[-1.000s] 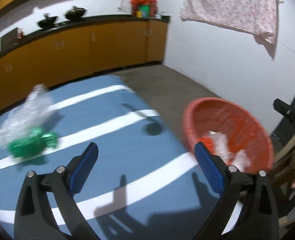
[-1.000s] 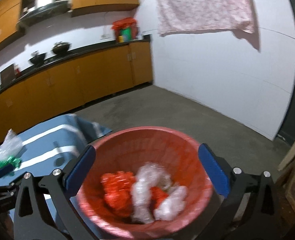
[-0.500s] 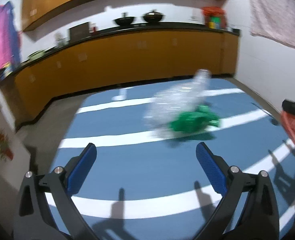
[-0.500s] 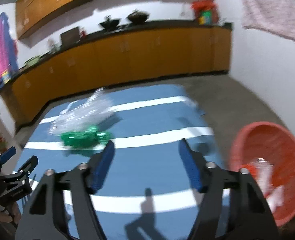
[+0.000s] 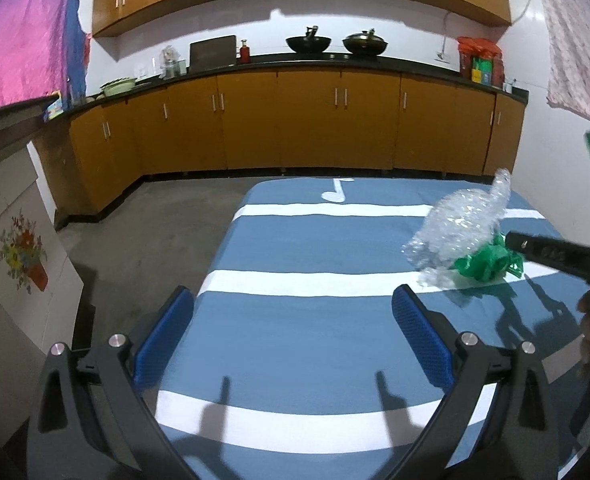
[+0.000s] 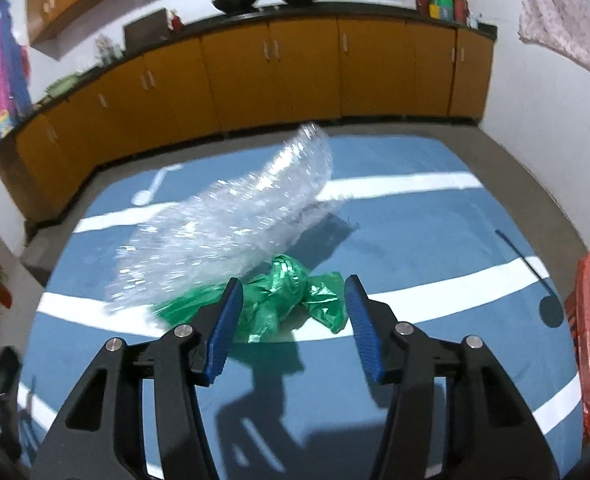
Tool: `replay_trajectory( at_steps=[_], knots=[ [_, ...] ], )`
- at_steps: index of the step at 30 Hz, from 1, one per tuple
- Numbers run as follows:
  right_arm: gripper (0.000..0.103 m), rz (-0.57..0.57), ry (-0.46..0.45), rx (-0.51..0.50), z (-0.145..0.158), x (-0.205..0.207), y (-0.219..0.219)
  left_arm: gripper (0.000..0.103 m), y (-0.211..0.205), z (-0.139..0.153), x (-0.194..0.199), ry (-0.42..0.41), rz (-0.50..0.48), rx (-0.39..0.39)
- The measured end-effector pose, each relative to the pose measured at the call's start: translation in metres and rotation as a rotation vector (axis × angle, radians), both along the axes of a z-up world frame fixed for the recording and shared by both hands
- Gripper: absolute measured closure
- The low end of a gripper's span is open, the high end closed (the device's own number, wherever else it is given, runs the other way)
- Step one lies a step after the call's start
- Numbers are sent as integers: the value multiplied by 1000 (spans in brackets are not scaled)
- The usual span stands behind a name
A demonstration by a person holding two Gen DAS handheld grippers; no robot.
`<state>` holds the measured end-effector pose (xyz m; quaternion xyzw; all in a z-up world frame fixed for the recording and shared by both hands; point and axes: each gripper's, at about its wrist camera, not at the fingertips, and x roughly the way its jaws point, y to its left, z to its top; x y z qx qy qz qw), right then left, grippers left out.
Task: Collect trash
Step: 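Grasp the green bag with the right tool while the left grasps the bubble wrap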
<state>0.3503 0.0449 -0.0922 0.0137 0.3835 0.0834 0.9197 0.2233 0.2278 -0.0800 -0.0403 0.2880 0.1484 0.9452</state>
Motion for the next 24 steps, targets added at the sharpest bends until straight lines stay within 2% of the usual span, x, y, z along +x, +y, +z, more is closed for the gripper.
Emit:
replay_trajectory(
  at_steps=[3,6,7,11,12,15,16,17,19,24],
  knots=[
    [49,-32,43,29,-8,10,-3,6,6,0,1,-7,8,-18],
    [44,-30,48,48,-7,15,-1,6,6,1,1,-10,6,-24],
    [41,-18,46,41,-6,16,3,6,6,1,2,-11,3,-27],
    [42,27,47,-22,-12,20,17,6,0,2,6,-11,-10,-30],
    [44,37,49,-17,-14,21,17,6,-1,2,7,-11,-11,-31],
    [68,70,33,-26,-14,15,16,6,-5,3,12,-11,-14,-36],
    [90,85,26,-39,-13,14,14,6,-7,4,14,-12,-17,-41],
    [97,93,19,-76,-13,10,14,6,-10,5,16,-14,-20,-44],
    [101,99,20,-94,-16,6,10,6,-13,7,20,-18,-28,-47],
    [102,51,27,-56,-14,-2,-23,6,-30,11,35,-28,-70,-46]
  ],
)
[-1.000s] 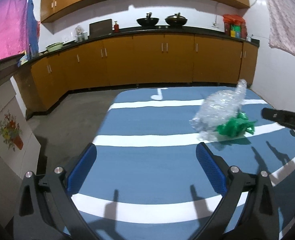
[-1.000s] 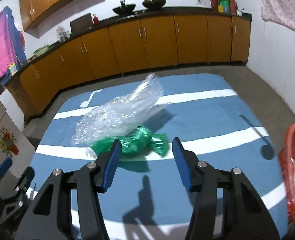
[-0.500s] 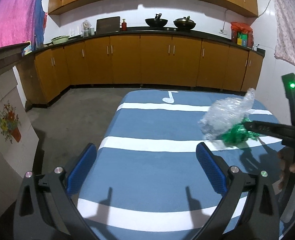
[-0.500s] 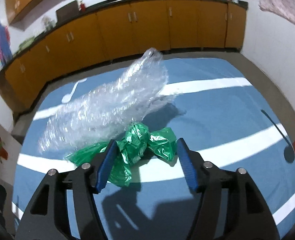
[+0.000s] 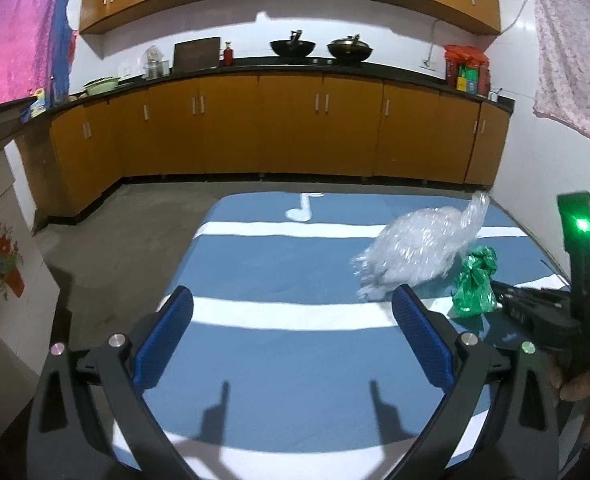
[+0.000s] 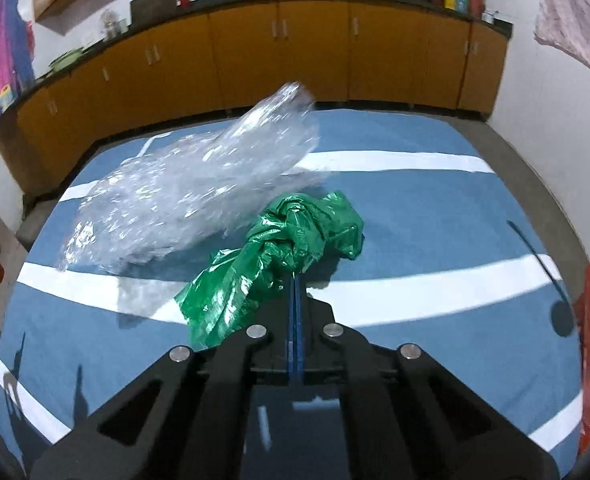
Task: Collect trash
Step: 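Grasp the green bag with the right tool while the left grasps the bubble wrap, then carry the green bag and bubble wrap with both tools over the orange basket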
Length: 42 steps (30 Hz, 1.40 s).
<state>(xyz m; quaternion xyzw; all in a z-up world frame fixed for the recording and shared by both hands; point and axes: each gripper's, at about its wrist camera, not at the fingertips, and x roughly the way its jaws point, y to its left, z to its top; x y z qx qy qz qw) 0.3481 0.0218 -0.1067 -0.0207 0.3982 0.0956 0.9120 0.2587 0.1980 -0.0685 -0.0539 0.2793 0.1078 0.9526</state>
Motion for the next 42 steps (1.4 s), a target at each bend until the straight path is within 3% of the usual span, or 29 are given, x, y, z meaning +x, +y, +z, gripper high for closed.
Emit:
replay_trajectory(
  at_steps=[8,18,19,21,22,24,27,32,42],
  knots=[
    [102,-67,-56,-61,7,-22,-58,6,-28,5,48,23,-109,-61],
    [102,-145,-48,-13,12,-36,-116,7,-69,-16,118,140,-244,14],
    [102,-146,-47,-8,12,-36,-118,9,-72,-22,126,166,-258,19],
    [102,-148,-49,1,15,-37,-121,38,-76,-30,133,205,-278,13],
    [102,-148,-51,2,15,-39,-121,44,-77,-35,137,234,-292,-3],
    [102,-146,-56,8,18,-41,-123,67,-77,-40,137,256,-306,-26],
    [102,-143,-64,19,22,-44,-126,81,-81,-41,130,251,-311,-25],
    [102,-133,-96,32,35,-59,-134,86,-90,-27,114,216,-319,-25],
    [102,-168,-188,49,73,-102,-160,87,-115,15,73,141,-351,-48]
  ],
)
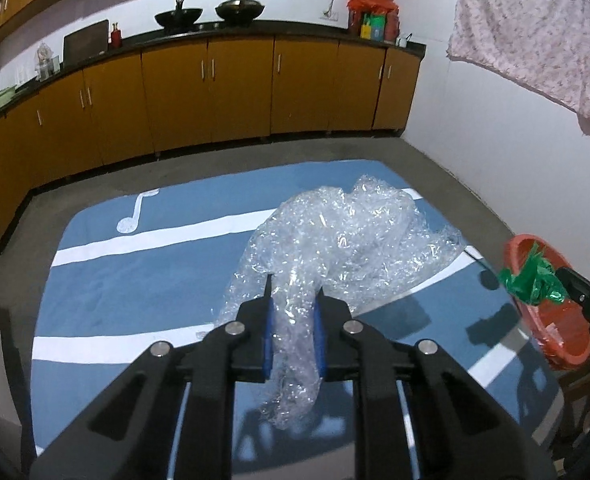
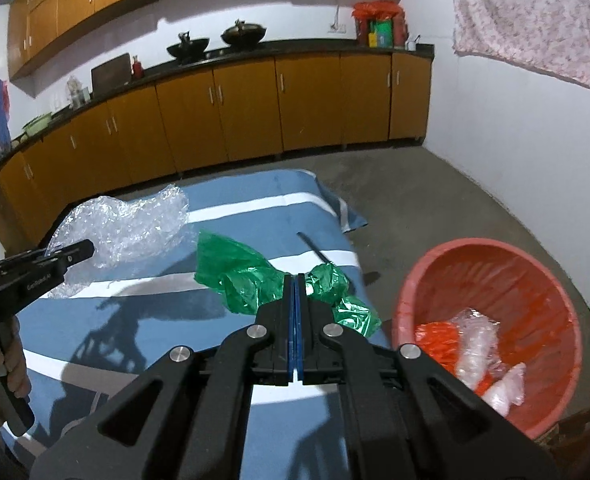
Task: Collect trash
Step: 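Carry the green bag and bubble wrap with both tools over the orange basket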
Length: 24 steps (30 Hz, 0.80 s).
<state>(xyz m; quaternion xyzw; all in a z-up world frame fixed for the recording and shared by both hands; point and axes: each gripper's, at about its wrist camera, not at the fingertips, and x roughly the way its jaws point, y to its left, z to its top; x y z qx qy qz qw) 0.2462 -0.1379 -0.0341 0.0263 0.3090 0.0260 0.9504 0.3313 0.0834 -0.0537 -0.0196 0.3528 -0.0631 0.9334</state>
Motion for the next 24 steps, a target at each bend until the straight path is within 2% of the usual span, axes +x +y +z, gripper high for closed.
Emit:
replay_trajectory(
  at_steps=[11,24],
  knots=[
    [102,-42,-63,-27,19,-37,-29,87,-43,25,-34,-37,-69,-27],
    [102,-231,-89,-68,31,-52,-113,87,-126,36,-42,-55,-202,-104]
  ],
)
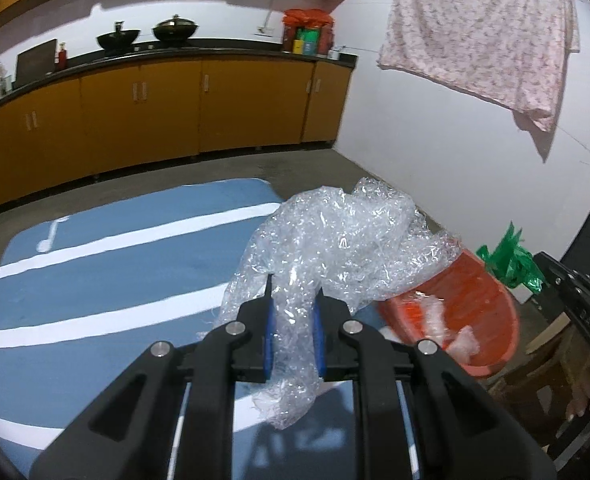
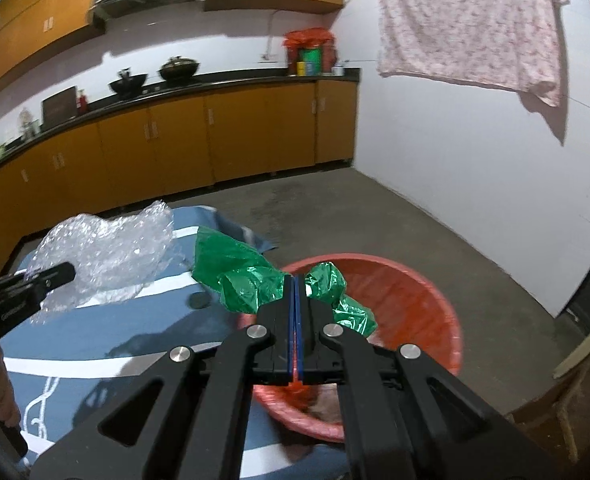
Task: Collect trash
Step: 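Carry the green bag and bubble wrap with both tools over the orange basket, then open the left tool dropping the bubble wrap while the right drops the green bag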
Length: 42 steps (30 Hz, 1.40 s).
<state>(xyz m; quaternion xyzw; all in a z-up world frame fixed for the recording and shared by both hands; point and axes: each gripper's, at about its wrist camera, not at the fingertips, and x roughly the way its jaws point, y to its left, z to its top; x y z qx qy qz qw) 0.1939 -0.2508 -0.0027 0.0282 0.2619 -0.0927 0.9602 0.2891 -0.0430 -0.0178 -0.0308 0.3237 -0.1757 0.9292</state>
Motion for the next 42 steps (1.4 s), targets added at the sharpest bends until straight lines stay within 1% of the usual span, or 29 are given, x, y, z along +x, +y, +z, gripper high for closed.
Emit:
replay_trajectory(
  at_steps=[6,10,16,27,32,34,35,36,37,38,39,40,41,42],
  knots=[
    [102,-56,5,-4,-4,-1,-26,87,-40,-5,2,19,-64,-21],
    [102,-77,6,1,-6,-2,-36,87,-68,-7,3,28,-105,-28],
    [102,-112,-1,15,-8,0,-52,87,-106,-12,4,31,-161,-23],
    [102,-166,-8,51,-14,4,-76,87,-147,-34,16,85,-183,-22],
    [102,-148,-12,68,-16,12,-78,87,-162,-42,21,111,-192,-30],
    [102,-122,-4,80,-19,15,-76,85,-165,-48,22,127,-207,-29],
    [102,-110,4,92,-21,18,-76,81,-167,-51,22,131,-211,-26],
    [102,-97,11,107,-24,19,-77,75,-168,-53,21,135,-219,-23],
    [102,-90,16,117,-26,20,-78,71,-171,-54,20,138,-224,-21],
    [99,-80,26,126,-29,20,-78,65,-170,-57,20,139,-226,-20],
    [96,-79,33,128,-31,19,-78,63,-169,-58,20,141,-226,-21],
    [87,-81,33,131,-32,17,-79,63,-167,-59,20,142,-225,-21],
    [74,-83,32,138,-33,15,-79,61,-166,-59,20,143,-223,-18],
    [71,-86,26,148,-32,12,-81,60,-162,-60,21,144,-216,-18]
  ],
)
